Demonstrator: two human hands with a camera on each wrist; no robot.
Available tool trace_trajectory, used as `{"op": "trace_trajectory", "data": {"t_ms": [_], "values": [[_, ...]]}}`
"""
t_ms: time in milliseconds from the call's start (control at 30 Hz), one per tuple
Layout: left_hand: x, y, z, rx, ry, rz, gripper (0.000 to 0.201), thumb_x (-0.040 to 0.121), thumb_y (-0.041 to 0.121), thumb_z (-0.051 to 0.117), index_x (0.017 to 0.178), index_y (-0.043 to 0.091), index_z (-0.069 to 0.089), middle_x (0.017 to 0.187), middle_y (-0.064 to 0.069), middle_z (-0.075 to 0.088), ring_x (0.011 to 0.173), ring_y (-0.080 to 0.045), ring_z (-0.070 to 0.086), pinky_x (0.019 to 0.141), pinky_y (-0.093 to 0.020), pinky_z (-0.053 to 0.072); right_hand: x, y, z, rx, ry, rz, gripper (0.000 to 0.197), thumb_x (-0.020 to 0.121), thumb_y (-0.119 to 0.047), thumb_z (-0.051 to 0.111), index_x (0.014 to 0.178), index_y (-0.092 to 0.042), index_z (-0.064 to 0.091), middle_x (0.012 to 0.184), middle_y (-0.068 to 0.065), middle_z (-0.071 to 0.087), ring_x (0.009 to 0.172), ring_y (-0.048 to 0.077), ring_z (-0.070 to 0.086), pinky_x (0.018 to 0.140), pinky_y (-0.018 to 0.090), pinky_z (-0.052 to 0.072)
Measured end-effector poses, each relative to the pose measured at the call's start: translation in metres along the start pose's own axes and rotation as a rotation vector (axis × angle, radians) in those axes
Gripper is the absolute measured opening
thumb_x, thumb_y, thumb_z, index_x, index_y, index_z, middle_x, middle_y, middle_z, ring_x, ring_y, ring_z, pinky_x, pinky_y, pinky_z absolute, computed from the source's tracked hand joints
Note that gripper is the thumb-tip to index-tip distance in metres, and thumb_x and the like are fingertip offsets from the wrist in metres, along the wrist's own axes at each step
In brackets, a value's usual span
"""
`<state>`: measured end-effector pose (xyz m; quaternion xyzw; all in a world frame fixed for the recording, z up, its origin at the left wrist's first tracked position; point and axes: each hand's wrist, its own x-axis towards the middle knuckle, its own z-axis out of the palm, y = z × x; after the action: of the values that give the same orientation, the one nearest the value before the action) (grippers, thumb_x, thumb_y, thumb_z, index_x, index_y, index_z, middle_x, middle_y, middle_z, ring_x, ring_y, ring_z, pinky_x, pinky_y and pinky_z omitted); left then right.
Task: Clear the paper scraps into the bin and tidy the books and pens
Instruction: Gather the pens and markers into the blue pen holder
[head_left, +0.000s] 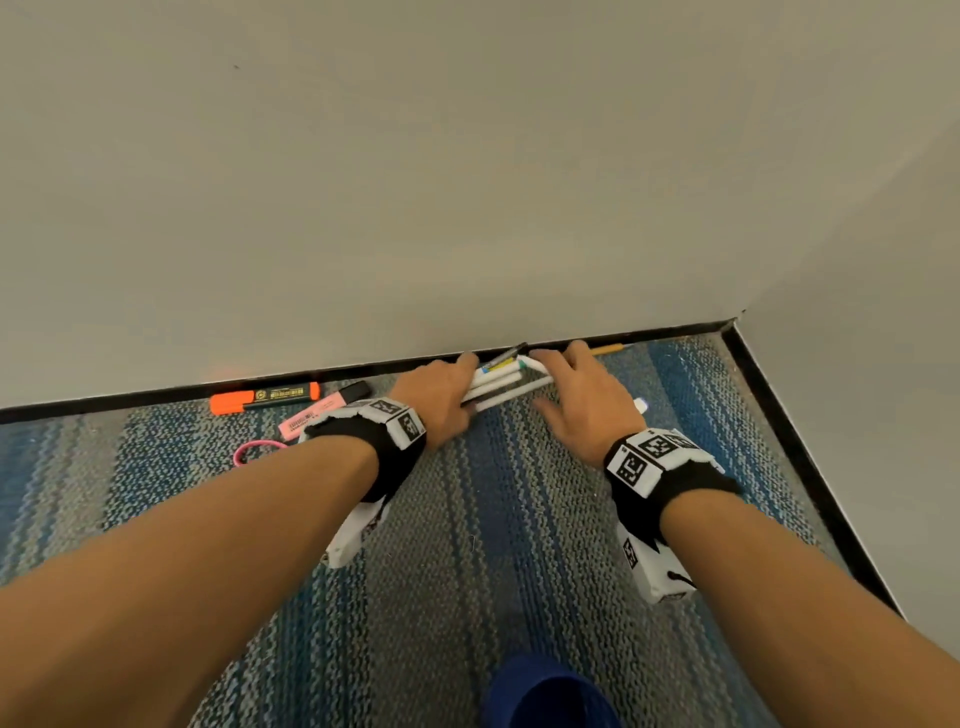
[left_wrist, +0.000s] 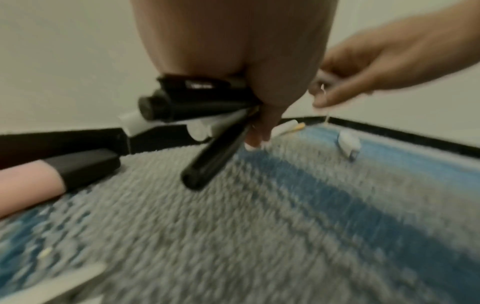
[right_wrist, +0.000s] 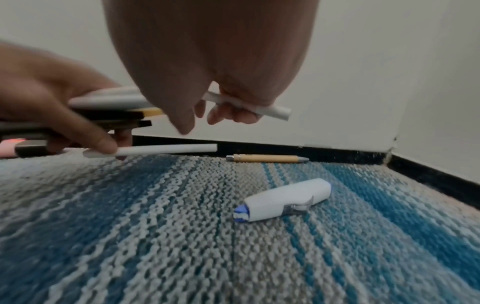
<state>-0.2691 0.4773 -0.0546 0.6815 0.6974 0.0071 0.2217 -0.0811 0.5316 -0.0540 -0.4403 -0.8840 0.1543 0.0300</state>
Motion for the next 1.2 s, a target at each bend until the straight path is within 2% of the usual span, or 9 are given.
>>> {"op": "trace_trajectory", "data": {"t_ms": [100,200,300,400,600,767,900,1000,1200], "values": [[-0.007,0.016,-0.023,-0.223,0.003,0.029,0.026,0.087,0.023,0.065,0.107,0.013,0.051,0.098,-0.009,0.060,0.091,-0.031,0.059,0.069,-0.032,0.042,-0.003,-0.008,-0.011,-0.008,0.004,0.012,0.054,0.082,-0.034,0.070,0.128,-0.015,0.048,0.117,0.008,0.045,0.096,0.026,0.051,0.073,0.034,0.044],[-0.017,0.026,-0.045,-0.578,0.056,0.027,0.020,0.081,0.012,0.071,0.090,0.011,0.052,0.084,-0.010,0.058,0.075,-0.027,0.059,0.072,-0.038,0.051,-0.007,-0.014,-0.028,0.072,-0.041,0.071,0.034,0.088,-0.041,0.063,0.109,-0.015,0.058,0.097,0.005,0.059,0.086,0.025,0.055,0.071,0.036,0.044],[-0.029,0.032,-0.067,-0.927,0.198,-0.013,0.013,0.087,0.003,0.063,0.083,0.007,0.050,0.078,-0.015,0.061,0.066,-0.033,0.064,0.064,-0.037,0.056,-0.026,-0.017,-0.051,0.120,-0.115,0.140,0.032,0.097,-0.040,0.048,0.073,-0.019,0.054,0.068,0.000,0.060,0.064,0.019,0.055,0.064,0.032,0.039],[-0.042,0.043,-0.084,-1.125,0.218,-0.021,0.023,0.096,0.004,0.050,0.079,0.016,0.041,0.070,-0.012,0.063,0.056,-0.023,0.063,0.058,-0.031,0.051,-0.050,-0.026,-0.072,0.363,-0.055,0.234,0.050,0.101,-0.035,0.040,0.059,-0.018,0.060,0.072,0.007,0.068,0.064,0.018,0.055,0.070,0.034,0.041],[-0.071,0.082,-0.081,-1.260,0.071,0.038,0.010,0.098,0.009,0.050,0.090,0.011,0.045,0.089,-0.018,0.067,0.069,-0.026,0.066,0.051,-0.026,0.052,-0.082,-0.059,-0.106,0.784,0.092,0.317,0.042,0.101,-0.039,0.040,0.077,-0.012,0.063,0.071,-0.006,0.049,0.068,0.011,0.046,0.066,0.025,0.035],[-0.080,0.107,-0.077,-1.293,0.131,0.098,0.022,0.093,0.010,0.055,0.073,0.013,0.050,0.067,-0.007,0.055,0.064,-0.022,0.056,0.067,-0.037,0.052,-0.096,-0.066,-0.116,0.933,-0.020,0.286,0.028,0.100,-0.023,0.048,0.083,-0.005,0.061,0.064,0.004,0.058,0.048,0.010,0.044,0.044,0.018,0.037],[-0.084,0.113,-0.076,-1.274,0.030,0.106,0.021,0.094,0.014,0.057,0.074,0.014,0.054,0.064,-0.001,0.058,0.064,-0.018,0.058,0.065,-0.032,0.053,-0.105,-0.059,-0.129,0.970,-0.064,0.309,0.016,0.092,-0.012,0.061,0.097,0.002,0.067,0.083,0.017,0.070,0.061,0.014,0.065,0.055,0.018,0.054],[-0.095,0.116,-0.075,-1.356,-0.147,0.105,0.022,0.096,0.023,0.056,0.095,0.002,0.063,0.078,-0.019,0.062,0.071,-0.031,0.062,0.069,-0.043,0.057,-0.109,-0.054,-0.135,1.072,-0.140,0.266,0.016,0.088,-0.005,0.065,0.101,0.002,0.068,0.092,0.021,0.072,0.071,0.020,0.071,0.066,0.021,0.059],[-0.107,0.121,-0.073,-1.422,-0.330,-0.005,0.055,0.086,0.061,0.054,0.104,0.009,0.062,0.079,-0.012,0.066,0.055,-0.016,0.061,0.051,-0.025,0.055,-0.103,-0.054,-0.130,0.580,-0.155,0.078,0.025,0.093,-0.029,0.060,0.072,-0.017,0.065,0.064,-0.002,0.059,0.054,0.000,0.048,0.057,0.016,0.040]]}}
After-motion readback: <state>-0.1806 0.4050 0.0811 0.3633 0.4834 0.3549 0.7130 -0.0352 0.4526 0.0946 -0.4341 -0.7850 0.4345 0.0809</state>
